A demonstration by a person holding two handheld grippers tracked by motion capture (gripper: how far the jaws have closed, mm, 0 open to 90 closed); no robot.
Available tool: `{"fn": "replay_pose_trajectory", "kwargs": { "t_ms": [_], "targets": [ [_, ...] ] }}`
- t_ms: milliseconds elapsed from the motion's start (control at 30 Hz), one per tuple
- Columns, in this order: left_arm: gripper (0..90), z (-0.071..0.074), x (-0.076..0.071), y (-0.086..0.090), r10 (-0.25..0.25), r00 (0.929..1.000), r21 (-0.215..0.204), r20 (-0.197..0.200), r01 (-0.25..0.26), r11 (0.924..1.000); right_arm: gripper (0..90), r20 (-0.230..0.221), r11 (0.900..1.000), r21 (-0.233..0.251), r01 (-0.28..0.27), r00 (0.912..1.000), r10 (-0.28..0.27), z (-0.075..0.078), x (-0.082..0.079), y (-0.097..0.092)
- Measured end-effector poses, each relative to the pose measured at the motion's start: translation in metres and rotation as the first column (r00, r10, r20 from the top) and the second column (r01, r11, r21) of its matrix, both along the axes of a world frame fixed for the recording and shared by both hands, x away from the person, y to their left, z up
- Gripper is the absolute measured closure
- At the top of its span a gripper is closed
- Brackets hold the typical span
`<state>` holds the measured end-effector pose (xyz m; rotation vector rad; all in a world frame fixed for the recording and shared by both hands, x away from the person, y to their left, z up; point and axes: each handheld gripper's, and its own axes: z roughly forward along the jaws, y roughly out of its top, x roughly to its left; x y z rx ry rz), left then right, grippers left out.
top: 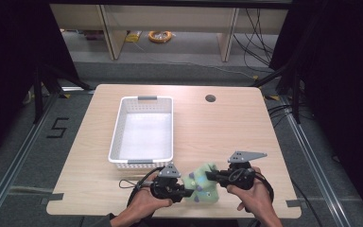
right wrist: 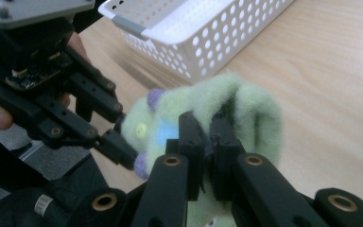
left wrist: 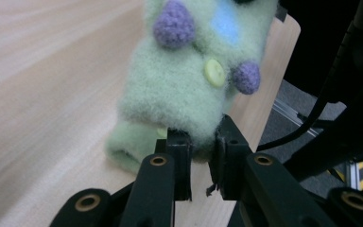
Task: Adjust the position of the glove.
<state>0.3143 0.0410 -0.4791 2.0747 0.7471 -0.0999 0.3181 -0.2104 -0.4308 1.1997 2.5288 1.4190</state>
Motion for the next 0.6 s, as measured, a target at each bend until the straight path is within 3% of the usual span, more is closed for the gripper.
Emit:
{"fn": "replay_pose_trajectory", "kwargs": {
  "t_ms": [100, 133, 200, 233, 300, 333, 367, 433, 600],
  "targets": [
    [79.0, -0.003, -0.001, -0.001, -0.016, 0.9998, 0.015, -0.013, 0.017, 0.9998, 86.4, -0.005, 1.0, 0.002, 0.007, 1.0, -0.007, -0.008, -0.005, -0.003],
    [78.9, -0.004, 0.0, 0.0, -0.026, 0.9997, 0.022, 0.0, 0.026, 0.9994, 86.3, -0.038, 0.9998, 0.006, 0.017, 0.9991, -0.016, -0.012, -0.009, -0.005],
    [79.0, -0.004, -0.001, -0.001, -0.031, 0.9994, 0.023, -0.011, 0.032, 0.9992, 86.3, -0.023, 1.0, 0.004, 0.008, 0.9997, -0.008, -0.016, -0.008, -0.007],
    [79.0, -0.005, -0.001, -0.001, -0.038, 0.9992, 0.028, -0.011, 0.038, 0.9989, 86.3, -0.053, 0.9996, 0.012, 0.027, 0.9982, -0.026, -0.017, -0.011, -0.006],
    [79.1, -0.007, -0.002, -0.001, -0.046, 0.9989, 0.034, -0.011, 0.046, 0.9984, 86.2, -0.037, 0.9997, 0.003, 0.025, 0.999, -0.025, -0.023, -0.012, -0.007],
    [79.1, -0.008, -0.003, -0.001, -0.045, 0.9988, 0.028, -0.018, 0.046, 0.9986, 86.1, -0.049, 0.9992, -0.014, 0.037, 0.9981, -0.037, -0.024, -0.013, -0.007],
    [79.1, -0.009, -0.003, -0.001, -0.046, 0.9987, 0.029, -0.023, 0.047, 0.9985, 86.0, -0.03, 0.9996, -0.018, 0.02, 0.9994, -0.02, -0.026, -0.012, -0.008],
    [79.0, -0.011, -0.004, -0.002, -0.039, 0.9984, 0.037, -0.04, 0.041, 0.9985, 85.9, -0.076, 0.9992, -0.011, 0.039, 0.9963, -0.04, -0.032, -0.015, -0.007],
    [78.9, -0.015, -0.003, -0.003, -0.055, 0.9977, 0.055, -0.039, 0.057, 0.9968, 85.3, -0.088, 0.9982, -0.043, 0.043, 0.9951, -0.046, -0.041, -0.015, -0.006]
  ]
}}
